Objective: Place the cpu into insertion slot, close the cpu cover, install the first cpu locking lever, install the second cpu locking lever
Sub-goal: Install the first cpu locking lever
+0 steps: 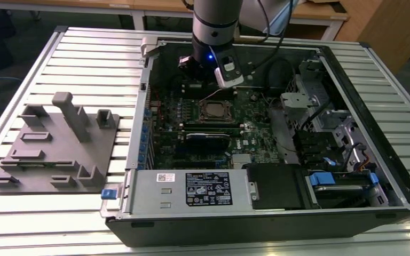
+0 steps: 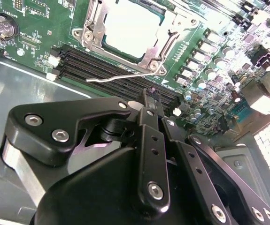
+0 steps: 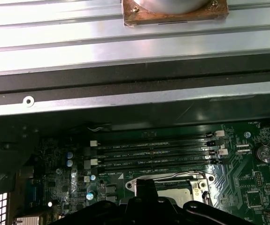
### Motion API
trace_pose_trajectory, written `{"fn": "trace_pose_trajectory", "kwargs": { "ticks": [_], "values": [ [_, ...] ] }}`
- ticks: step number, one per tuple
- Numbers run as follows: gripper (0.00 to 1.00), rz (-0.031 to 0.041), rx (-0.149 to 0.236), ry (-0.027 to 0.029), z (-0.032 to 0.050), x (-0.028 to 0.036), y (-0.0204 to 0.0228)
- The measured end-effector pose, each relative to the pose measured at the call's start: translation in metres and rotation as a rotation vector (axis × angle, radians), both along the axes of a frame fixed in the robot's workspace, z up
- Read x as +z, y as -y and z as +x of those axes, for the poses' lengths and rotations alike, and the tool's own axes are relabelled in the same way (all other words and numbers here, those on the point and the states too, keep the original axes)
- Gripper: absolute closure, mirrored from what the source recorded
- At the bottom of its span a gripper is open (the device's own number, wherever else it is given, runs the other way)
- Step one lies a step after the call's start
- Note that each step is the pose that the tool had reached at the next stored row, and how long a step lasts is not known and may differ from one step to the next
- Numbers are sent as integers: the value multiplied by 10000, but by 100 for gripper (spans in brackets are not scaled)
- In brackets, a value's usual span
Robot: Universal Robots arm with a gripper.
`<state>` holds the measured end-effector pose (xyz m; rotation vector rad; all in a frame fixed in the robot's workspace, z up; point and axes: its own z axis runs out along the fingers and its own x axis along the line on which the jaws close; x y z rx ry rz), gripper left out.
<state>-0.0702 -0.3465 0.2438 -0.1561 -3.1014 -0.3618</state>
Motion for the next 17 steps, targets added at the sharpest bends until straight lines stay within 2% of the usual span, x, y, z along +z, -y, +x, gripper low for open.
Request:
{"fn": "trace_pose_trajectory", "kwargs": {
  "ticks": [6, 9, 12, 17],
  "values": [
    [89, -19, 0, 1, 0, -56, 0],
    [89, -102, 1, 1, 0, -58, 0],
    [89, -310, 0, 1, 0, -59, 0],
    [89, -318, 1, 1, 8, -76, -1]
  ]
}}
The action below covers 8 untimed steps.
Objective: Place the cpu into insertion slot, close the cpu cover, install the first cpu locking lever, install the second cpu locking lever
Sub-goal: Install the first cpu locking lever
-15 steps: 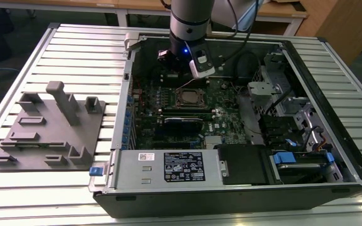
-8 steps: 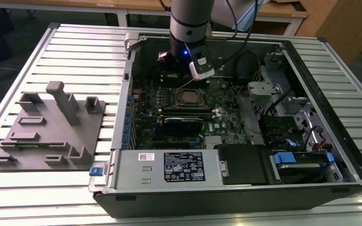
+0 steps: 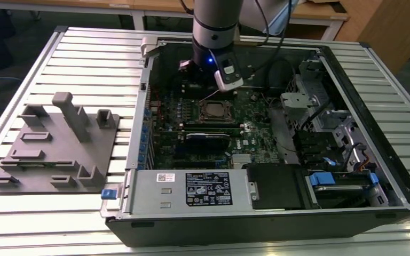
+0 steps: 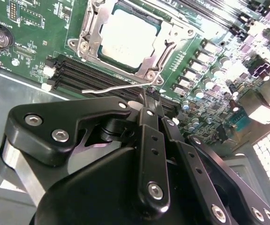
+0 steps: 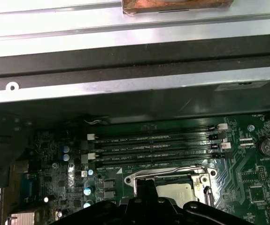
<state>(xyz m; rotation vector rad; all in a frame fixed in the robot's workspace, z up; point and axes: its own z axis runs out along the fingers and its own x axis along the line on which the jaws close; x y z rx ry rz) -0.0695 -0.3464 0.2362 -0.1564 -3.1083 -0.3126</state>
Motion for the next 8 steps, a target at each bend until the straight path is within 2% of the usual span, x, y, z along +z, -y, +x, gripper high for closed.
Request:
{"fn": "trace_pose_trajectory", "kwargs": {
  "ticks": [5, 8],
  "values": [
    [89, 2, -1, 1, 52, -8, -3],
    [89, 0, -2, 0, 55, -11, -14]
  ]
}}
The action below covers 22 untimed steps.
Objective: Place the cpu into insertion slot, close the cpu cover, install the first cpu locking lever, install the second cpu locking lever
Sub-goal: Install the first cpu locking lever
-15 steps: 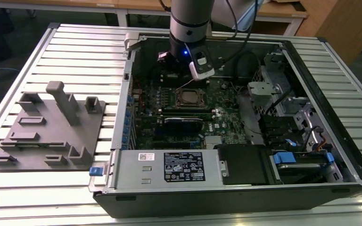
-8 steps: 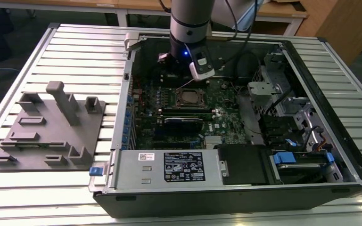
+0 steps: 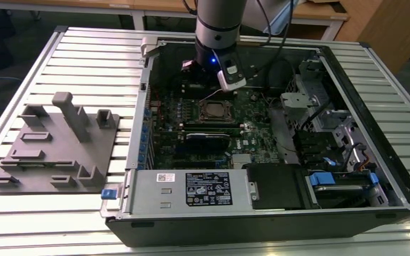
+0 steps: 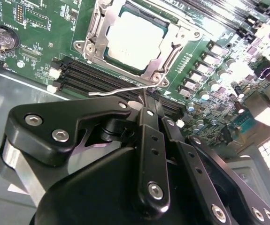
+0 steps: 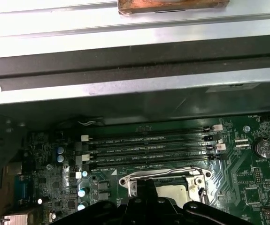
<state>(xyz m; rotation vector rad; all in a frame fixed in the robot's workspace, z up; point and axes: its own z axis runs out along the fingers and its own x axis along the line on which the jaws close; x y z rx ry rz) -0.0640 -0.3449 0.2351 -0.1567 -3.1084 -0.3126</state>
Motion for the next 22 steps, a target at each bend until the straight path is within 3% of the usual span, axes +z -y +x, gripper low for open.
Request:
{"fn": "trace_pose_trajectory", "kwargs": {
  "ticks": [7, 13, 19, 22],
  "values": [
    [89, 0, 1, 0, 0, -9, -46],
    [89, 2, 2, 1, 0, -52, -56],
    [89, -4, 2, 140, 0, -82, -56],
    [89, -11, 1, 144, 0, -83, -58]
  ]
}}
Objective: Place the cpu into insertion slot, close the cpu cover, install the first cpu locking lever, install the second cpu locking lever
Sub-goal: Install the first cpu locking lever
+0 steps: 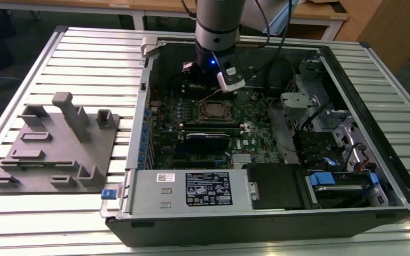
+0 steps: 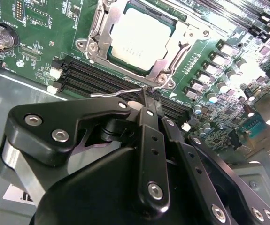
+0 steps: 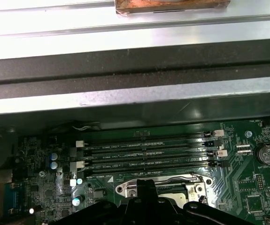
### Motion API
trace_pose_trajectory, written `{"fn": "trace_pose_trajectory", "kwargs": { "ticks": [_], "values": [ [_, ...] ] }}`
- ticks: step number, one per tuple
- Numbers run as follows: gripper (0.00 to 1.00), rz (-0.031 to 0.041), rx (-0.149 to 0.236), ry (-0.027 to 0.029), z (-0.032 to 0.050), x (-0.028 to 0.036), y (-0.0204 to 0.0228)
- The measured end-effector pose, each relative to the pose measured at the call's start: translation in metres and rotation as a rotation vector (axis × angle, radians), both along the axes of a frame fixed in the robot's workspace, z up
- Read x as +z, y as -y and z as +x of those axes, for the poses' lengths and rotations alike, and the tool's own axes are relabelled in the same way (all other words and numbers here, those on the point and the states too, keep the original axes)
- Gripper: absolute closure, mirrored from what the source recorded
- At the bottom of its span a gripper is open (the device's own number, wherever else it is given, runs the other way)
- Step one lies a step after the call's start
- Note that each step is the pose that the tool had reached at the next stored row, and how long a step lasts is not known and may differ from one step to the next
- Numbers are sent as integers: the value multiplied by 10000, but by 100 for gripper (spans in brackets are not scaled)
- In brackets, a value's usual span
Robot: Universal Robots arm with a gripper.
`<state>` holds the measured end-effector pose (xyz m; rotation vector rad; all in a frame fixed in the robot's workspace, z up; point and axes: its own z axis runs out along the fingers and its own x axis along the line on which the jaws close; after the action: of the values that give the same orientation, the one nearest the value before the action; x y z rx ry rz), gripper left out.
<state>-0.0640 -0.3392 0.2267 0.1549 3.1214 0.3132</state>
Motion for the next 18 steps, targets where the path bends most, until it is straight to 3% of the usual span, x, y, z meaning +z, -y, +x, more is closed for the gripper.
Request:
{"fn": "trace_pose_trajectory", "kwargs": {
  "ticks": [18],
  "values": [
    [89, 3, 1, 0, 4, -5, -15]
  ]
}}
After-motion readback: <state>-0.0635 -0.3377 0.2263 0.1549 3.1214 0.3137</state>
